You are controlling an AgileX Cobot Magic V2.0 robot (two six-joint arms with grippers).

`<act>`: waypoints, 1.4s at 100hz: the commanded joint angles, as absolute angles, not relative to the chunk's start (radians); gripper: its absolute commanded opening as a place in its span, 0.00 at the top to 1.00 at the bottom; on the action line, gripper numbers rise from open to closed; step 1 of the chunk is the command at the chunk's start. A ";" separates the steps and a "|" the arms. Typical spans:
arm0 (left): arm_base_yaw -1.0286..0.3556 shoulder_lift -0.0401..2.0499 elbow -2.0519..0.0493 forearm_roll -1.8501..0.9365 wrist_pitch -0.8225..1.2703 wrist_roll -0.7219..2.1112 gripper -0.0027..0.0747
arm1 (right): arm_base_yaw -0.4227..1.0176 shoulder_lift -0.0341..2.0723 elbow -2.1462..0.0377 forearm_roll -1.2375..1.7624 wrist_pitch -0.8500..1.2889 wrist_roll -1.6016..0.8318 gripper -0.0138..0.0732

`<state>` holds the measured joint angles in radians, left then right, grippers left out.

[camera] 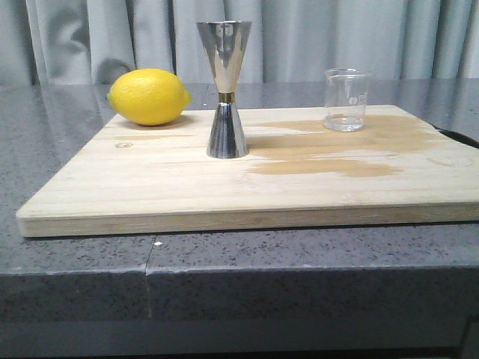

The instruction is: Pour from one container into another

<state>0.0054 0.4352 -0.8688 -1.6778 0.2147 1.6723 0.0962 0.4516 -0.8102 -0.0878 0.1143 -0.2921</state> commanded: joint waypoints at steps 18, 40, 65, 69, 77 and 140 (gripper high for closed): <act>0.009 0.201 -0.570 -1.722 0.027 1.660 0.65 | -0.030 0.291 -0.793 -0.098 0.409 -0.269 0.18; 0.009 0.119 -0.360 -1.759 -0.010 1.660 0.65 | -0.041 0.139 -0.660 -0.094 0.417 -0.180 0.40; 0.009 0.119 -0.222 -1.841 -0.011 1.660 0.65 | -0.041 0.052 -0.442 -0.094 0.393 -0.158 0.48; 0.009 0.119 -0.215 -1.841 -0.011 1.660 0.65 | -0.041 0.050 -0.417 -0.094 0.379 -0.131 0.48; 0.009 0.119 -0.208 -1.841 -0.011 1.660 0.66 | -0.041 0.050 -0.386 -0.094 0.364 -0.098 0.51; 0.009 0.119 -0.208 -1.841 -0.032 1.660 0.99 | -0.041 0.050 -0.378 -0.090 0.370 -0.100 0.92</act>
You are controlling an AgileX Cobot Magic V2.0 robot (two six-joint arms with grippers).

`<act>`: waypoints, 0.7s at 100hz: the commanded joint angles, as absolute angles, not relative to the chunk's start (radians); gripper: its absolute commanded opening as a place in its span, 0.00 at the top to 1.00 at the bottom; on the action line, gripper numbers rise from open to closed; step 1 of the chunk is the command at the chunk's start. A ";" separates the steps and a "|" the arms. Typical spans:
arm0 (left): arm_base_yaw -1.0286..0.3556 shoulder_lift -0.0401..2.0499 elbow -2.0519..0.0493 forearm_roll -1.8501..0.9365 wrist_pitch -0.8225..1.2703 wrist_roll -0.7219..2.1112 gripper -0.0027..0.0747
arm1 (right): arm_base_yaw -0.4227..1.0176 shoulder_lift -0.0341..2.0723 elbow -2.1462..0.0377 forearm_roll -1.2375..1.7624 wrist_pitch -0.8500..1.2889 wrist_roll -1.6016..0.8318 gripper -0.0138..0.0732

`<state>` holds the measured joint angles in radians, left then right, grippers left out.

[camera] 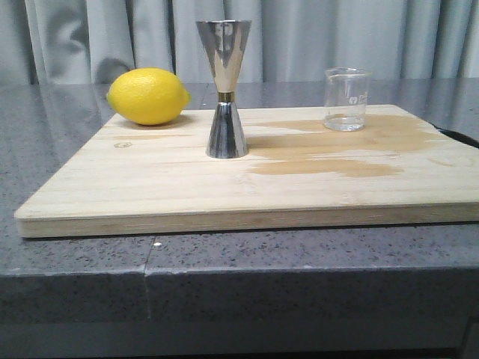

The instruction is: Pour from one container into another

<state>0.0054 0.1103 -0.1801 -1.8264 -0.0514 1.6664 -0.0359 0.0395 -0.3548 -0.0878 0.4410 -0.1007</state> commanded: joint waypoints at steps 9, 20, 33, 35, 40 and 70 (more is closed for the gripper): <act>0.009 0.119 -0.208 -1.841 -0.032 1.660 0.99 | -0.041 0.050 -0.378 -0.090 0.370 -0.100 0.92; 0.009 0.119 -0.208 -1.841 -0.032 1.660 0.99 | -0.041 0.050 -0.378 -0.090 0.370 -0.100 0.92; 0.009 0.119 -0.208 -1.841 -0.032 1.660 0.99 | -0.041 0.050 -0.378 -0.090 0.370 -0.100 0.92; 0.009 0.119 -0.208 -1.841 -0.032 1.660 0.99 | -0.041 0.050 -0.378 -0.090 0.370 -0.100 0.92; 0.009 0.119 -0.208 -1.841 -0.032 1.660 0.99 | -0.041 0.050 -0.378 -0.090 0.370 -0.100 0.92; -0.016 0.088 -0.201 -1.820 -0.072 1.664 0.99 | -0.041 0.050 -0.378 -0.090 0.370 -0.100 0.92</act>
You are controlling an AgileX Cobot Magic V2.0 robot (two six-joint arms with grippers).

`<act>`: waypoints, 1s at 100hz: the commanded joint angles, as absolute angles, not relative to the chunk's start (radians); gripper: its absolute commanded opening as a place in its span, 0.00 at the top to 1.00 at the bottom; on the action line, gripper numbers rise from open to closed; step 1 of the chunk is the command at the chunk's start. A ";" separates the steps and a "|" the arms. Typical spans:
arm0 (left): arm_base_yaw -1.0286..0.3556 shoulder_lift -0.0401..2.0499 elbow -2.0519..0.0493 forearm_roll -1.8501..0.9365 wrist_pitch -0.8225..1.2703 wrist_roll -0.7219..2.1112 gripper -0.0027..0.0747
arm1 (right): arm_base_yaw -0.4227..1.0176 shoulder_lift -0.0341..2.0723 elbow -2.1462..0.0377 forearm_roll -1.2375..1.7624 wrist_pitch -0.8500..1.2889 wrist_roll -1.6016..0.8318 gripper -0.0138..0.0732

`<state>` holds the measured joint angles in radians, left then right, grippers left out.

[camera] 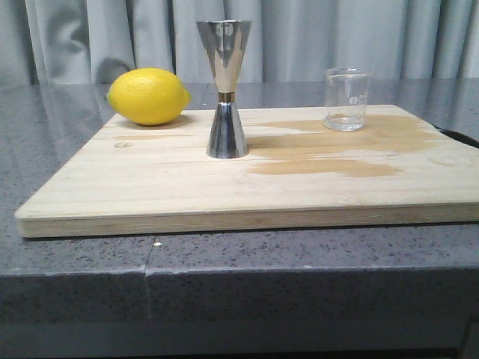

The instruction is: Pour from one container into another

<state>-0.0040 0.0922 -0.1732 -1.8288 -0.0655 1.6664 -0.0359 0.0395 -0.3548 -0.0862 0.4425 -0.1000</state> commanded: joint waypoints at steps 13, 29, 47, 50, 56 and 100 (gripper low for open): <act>-0.016 0.050 -0.201 -1.550 -0.053 1.540 0.99 | -0.041 0.050 -0.378 -0.090 0.370 -0.100 0.92; -0.010 0.024 -0.201 -0.519 0.006 0.509 0.99 | -0.041 0.050 -0.378 -0.090 0.370 -0.100 0.92; 0.002 0.022 -0.193 0.139 0.320 -0.260 0.99 | -0.041 0.050 -0.378 -0.090 0.370 -0.100 0.92; 0.002 0.020 -0.181 0.139 0.338 -0.260 0.99 | -0.041 0.050 -0.378 -0.090 0.370 -0.100 0.92; 0.002 0.017 -0.152 0.139 0.314 -0.260 0.99 | -0.041 0.050 -0.378 -0.090 0.370 -0.100 0.92; 0.001 -0.030 0.039 0.213 -0.029 -0.259 0.99 | -0.041 0.050 -0.378 -0.090 0.372 -0.100 0.92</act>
